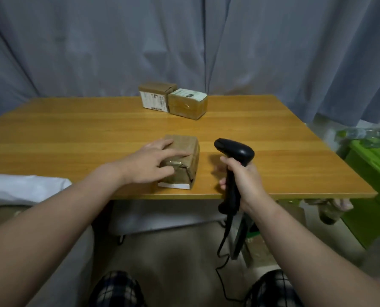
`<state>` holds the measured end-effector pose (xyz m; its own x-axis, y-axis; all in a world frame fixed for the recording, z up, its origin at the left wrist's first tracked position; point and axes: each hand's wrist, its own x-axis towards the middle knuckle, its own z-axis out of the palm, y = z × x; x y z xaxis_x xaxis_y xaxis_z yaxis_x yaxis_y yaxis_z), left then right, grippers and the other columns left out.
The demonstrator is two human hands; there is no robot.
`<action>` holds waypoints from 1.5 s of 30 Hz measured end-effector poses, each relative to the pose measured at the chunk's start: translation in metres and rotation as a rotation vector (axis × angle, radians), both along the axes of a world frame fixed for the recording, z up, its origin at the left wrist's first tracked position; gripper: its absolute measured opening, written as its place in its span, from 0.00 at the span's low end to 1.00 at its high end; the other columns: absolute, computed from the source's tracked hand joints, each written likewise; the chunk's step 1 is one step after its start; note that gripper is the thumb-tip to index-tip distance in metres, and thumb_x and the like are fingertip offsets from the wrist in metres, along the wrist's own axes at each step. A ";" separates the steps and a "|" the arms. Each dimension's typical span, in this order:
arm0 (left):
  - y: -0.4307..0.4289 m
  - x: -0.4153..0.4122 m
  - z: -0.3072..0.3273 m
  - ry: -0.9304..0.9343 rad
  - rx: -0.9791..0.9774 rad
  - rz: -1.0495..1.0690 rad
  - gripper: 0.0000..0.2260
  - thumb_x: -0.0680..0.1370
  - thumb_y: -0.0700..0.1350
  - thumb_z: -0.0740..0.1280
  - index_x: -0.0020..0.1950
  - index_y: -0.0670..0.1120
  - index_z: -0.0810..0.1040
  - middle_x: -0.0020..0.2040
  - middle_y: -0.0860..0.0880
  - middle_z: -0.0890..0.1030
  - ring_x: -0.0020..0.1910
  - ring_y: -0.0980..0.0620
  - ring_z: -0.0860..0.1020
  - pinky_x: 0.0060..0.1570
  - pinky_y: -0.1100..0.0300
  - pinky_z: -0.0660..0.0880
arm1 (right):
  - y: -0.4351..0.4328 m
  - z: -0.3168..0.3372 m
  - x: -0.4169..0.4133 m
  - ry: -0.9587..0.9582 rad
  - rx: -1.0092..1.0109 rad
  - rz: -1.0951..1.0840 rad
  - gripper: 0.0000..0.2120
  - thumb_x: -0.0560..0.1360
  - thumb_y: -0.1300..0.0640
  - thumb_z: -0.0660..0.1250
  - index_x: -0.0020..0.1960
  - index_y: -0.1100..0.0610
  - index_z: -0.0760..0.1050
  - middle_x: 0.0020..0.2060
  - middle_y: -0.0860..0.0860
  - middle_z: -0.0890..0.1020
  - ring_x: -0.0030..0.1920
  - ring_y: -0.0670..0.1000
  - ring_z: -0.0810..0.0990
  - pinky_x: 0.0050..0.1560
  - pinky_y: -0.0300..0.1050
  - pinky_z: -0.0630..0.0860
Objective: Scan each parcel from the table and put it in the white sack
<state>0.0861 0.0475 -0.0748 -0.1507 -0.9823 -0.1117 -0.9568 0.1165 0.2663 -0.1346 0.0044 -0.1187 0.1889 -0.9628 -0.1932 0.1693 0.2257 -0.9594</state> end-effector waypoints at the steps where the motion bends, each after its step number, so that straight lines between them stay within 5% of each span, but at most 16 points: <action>1: 0.005 -0.001 0.000 -0.003 -0.009 0.048 0.22 0.77 0.63 0.59 0.70 0.70 0.60 0.78 0.46 0.53 0.76 0.44 0.54 0.73 0.51 0.56 | 0.006 -0.003 0.005 -0.022 0.006 -0.004 0.10 0.76 0.57 0.68 0.56 0.59 0.75 0.42 0.58 0.81 0.26 0.49 0.73 0.27 0.40 0.73; 4: 0.015 -0.012 -0.006 0.051 -0.048 0.234 0.27 0.72 0.69 0.61 0.67 0.59 0.65 0.76 0.43 0.56 0.70 0.40 0.65 0.67 0.48 0.67 | 0.015 -0.011 0.014 -0.039 -0.027 -0.044 0.09 0.77 0.57 0.67 0.56 0.58 0.76 0.39 0.58 0.80 0.26 0.48 0.72 0.28 0.41 0.71; 8: 0.020 -0.026 -0.013 0.100 -0.229 0.361 0.18 0.75 0.60 0.66 0.58 0.52 0.67 0.63 0.44 0.65 0.56 0.42 0.73 0.57 0.51 0.74 | 0.018 -0.019 0.016 0.038 -0.108 -0.099 0.11 0.77 0.56 0.67 0.55 0.63 0.76 0.34 0.56 0.79 0.27 0.47 0.73 0.29 0.40 0.71; 13: 0.022 -0.021 -0.007 0.897 -0.141 0.484 0.05 0.80 0.51 0.60 0.52 0.52 0.70 0.53 0.47 0.74 0.45 0.52 0.74 0.36 0.60 0.69 | 0.019 -0.024 0.017 0.156 -0.183 -0.079 0.11 0.76 0.57 0.68 0.49 0.65 0.75 0.31 0.55 0.77 0.23 0.42 0.73 0.25 0.34 0.70; 15: 0.021 -0.014 -0.007 0.876 -0.115 0.539 0.06 0.82 0.49 0.57 0.55 0.50 0.70 0.50 0.48 0.76 0.42 0.55 0.73 0.37 0.59 0.68 | 0.017 -0.025 0.019 0.185 -0.205 -0.077 0.09 0.76 0.57 0.68 0.47 0.63 0.74 0.27 0.53 0.74 0.22 0.43 0.71 0.24 0.34 0.69; 18: 0.014 -0.002 -0.012 0.590 -0.301 0.583 0.12 0.82 0.47 0.60 0.64 0.47 0.71 0.60 0.45 0.75 0.53 0.51 0.75 0.52 0.55 0.74 | 0.014 -0.025 0.019 0.198 -0.204 -0.066 0.09 0.76 0.56 0.67 0.49 0.63 0.75 0.27 0.52 0.75 0.23 0.44 0.72 0.26 0.37 0.71; 21: 0.014 -0.007 -0.006 0.348 -0.434 0.514 0.21 0.79 0.58 0.60 0.69 0.51 0.68 0.66 0.43 0.70 0.62 0.47 0.71 0.62 0.50 0.71 | 0.012 -0.026 0.020 0.201 -0.206 -0.051 0.08 0.76 0.57 0.67 0.47 0.62 0.75 0.27 0.53 0.76 0.23 0.46 0.73 0.27 0.40 0.71; 24: 0.012 -0.025 0.000 0.032 -0.249 0.472 0.36 0.72 0.72 0.58 0.74 0.55 0.61 0.67 0.42 0.69 0.66 0.42 0.68 0.60 0.48 0.71 | 0.011 -0.027 0.021 0.213 -0.233 -0.053 0.08 0.75 0.58 0.68 0.40 0.60 0.74 0.25 0.52 0.74 0.22 0.46 0.72 0.28 0.42 0.71; 26: 0.008 -0.030 -0.003 -0.105 -0.191 0.482 0.36 0.71 0.70 0.62 0.73 0.53 0.60 0.65 0.42 0.70 0.64 0.42 0.69 0.57 0.49 0.72 | 0.011 -0.028 0.021 0.219 -0.242 -0.056 0.08 0.75 0.58 0.68 0.41 0.60 0.74 0.24 0.51 0.74 0.22 0.46 0.72 0.27 0.41 0.71; 28: 0.007 -0.027 -0.006 0.051 -0.251 0.507 0.30 0.74 0.61 0.67 0.70 0.50 0.63 0.63 0.43 0.74 0.60 0.44 0.73 0.53 0.52 0.74 | 0.011 -0.028 0.020 0.218 -0.243 -0.054 0.07 0.75 0.58 0.68 0.41 0.60 0.74 0.24 0.51 0.74 0.22 0.45 0.72 0.26 0.39 0.71; 30: 0.009 -0.023 -0.011 0.510 -0.283 0.533 0.25 0.76 0.50 0.68 0.68 0.48 0.62 0.63 0.43 0.75 0.55 0.47 0.76 0.48 0.57 0.74 | 0.011 -0.029 0.019 0.201 -0.245 -0.053 0.08 0.75 0.58 0.68 0.41 0.61 0.74 0.24 0.50 0.74 0.22 0.44 0.72 0.25 0.37 0.71; 33: 0.020 -0.016 -0.023 0.911 -0.301 0.553 0.29 0.76 0.38 0.67 0.72 0.46 0.56 0.62 0.42 0.74 0.48 0.56 0.77 0.44 0.70 0.75 | 0.011 -0.030 0.018 0.184 -0.248 -0.047 0.07 0.75 0.58 0.68 0.45 0.63 0.74 0.25 0.51 0.74 0.22 0.44 0.72 0.25 0.36 0.70; 37: 0.035 -0.002 -0.036 0.887 -0.309 0.516 0.45 0.72 0.43 0.74 0.76 0.60 0.46 0.67 0.44 0.69 0.63 0.45 0.74 0.63 0.45 0.73 | 0.018 -0.028 0.016 0.218 -0.290 -0.029 0.09 0.74 0.59 0.70 0.43 0.64 0.75 0.26 0.53 0.75 0.22 0.44 0.72 0.26 0.35 0.70; 42: 0.044 0.001 -0.038 0.788 -0.333 0.448 0.52 0.71 0.43 0.75 0.76 0.63 0.37 0.75 0.46 0.62 0.72 0.47 0.64 0.70 0.44 0.63 | 0.047 -0.012 0.020 0.227 -0.449 0.117 0.09 0.73 0.59 0.72 0.35 0.58 0.77 0.26 0.55 0.77 0.22 0.49 0.74 0.27 0.39 0.70; 45: 0.043 0.001 -0.040 0.680 -0.332 0.489 0.55 0.70 0.47 0.76 0.74 0.64 0.33 0.75 0.43 0.57 0.73 0.44 0.62 0.72 0.45 0.59 | 0.058 -0.007 0.027 0.233 -0.470 0.148 0.11 0.73 0.57 0.72 0.37 0.63 0.78 0.25 0.57 0.78 0.22 0.51 0.76 0.26 0.40 0.71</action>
